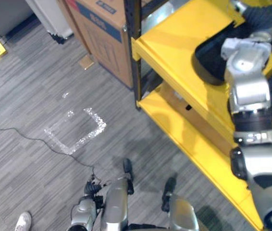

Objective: Walk over and take plastic housings, then place them on the shelf

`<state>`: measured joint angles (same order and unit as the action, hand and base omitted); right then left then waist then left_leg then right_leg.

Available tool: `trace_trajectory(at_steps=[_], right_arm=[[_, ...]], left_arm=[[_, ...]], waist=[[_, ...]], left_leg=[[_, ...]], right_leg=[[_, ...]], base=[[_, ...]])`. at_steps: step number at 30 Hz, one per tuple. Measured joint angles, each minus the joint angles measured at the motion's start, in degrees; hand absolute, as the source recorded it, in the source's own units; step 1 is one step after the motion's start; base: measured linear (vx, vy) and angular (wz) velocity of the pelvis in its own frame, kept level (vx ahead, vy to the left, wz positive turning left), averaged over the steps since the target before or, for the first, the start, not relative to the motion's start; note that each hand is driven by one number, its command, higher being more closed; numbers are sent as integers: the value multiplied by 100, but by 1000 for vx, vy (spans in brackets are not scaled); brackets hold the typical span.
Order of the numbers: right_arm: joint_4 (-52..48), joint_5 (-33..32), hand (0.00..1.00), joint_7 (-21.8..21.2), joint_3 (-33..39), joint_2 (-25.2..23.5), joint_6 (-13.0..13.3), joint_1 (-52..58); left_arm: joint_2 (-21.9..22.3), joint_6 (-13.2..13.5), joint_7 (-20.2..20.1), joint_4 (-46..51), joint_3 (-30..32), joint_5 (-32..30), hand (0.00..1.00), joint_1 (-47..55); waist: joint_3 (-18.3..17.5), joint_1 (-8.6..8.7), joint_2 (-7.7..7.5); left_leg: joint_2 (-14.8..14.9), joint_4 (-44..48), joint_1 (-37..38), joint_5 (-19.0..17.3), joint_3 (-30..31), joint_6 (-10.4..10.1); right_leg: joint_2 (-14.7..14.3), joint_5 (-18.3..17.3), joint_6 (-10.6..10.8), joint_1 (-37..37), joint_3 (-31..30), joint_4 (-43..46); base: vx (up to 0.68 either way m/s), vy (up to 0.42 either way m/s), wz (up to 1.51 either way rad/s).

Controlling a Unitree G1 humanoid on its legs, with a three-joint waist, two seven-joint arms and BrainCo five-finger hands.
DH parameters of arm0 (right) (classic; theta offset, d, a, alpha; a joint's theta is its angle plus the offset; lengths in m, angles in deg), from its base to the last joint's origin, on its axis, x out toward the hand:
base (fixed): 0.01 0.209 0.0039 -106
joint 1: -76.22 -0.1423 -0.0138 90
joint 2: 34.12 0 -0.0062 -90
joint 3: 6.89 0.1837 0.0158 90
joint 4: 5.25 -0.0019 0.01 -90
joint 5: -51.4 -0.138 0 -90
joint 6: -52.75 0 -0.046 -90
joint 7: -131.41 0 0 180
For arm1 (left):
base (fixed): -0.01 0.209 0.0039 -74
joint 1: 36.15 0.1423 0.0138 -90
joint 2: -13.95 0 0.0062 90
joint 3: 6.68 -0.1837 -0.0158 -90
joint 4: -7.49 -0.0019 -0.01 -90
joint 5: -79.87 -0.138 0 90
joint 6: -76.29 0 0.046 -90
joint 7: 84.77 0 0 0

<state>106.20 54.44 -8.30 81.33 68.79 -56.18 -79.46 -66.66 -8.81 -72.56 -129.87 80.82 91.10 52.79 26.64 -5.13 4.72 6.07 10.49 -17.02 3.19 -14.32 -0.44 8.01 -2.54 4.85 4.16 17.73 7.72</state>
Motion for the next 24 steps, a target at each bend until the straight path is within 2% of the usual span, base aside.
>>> trace_trajectory(at_steps=[3,10,16,24], right_arm=[[293,-22,0,245,3,29,-306,-81],[706,-354,0,666,44,39,-621,-393],[1102,-519,0,984,132,124,-634,-503],[1329,-569,0,1114,281,369,-742,-704]], left_arm=[[7,4,-15,25,-5,11,0,1],[31,4,-42,139,-54,21,0,1],[39,-5,-126,158,-99,21,0,2],[44,-1,-177,157,-109,21,0,3]], waist=[[0,-25,1],[4,-28,8],[31,-46,63],[34,-33,72]], left_leg=[[2,-5,0,16,10,-9],[-4,-28,3,21,28,-15],[-18,-110,56,60,20,-29],[-22,-238,116,137,-28,-35]], right_leg=[[-5,-5,0,-8,39,-14],[-5,-13,-6,-19,77,-26],[3,-17,-10,-26,78,-17],[1,-20,-10,6,35,-14]], base=[[35,-9,2],[9,-1,1],[0,0,0],[6,2,-2]])
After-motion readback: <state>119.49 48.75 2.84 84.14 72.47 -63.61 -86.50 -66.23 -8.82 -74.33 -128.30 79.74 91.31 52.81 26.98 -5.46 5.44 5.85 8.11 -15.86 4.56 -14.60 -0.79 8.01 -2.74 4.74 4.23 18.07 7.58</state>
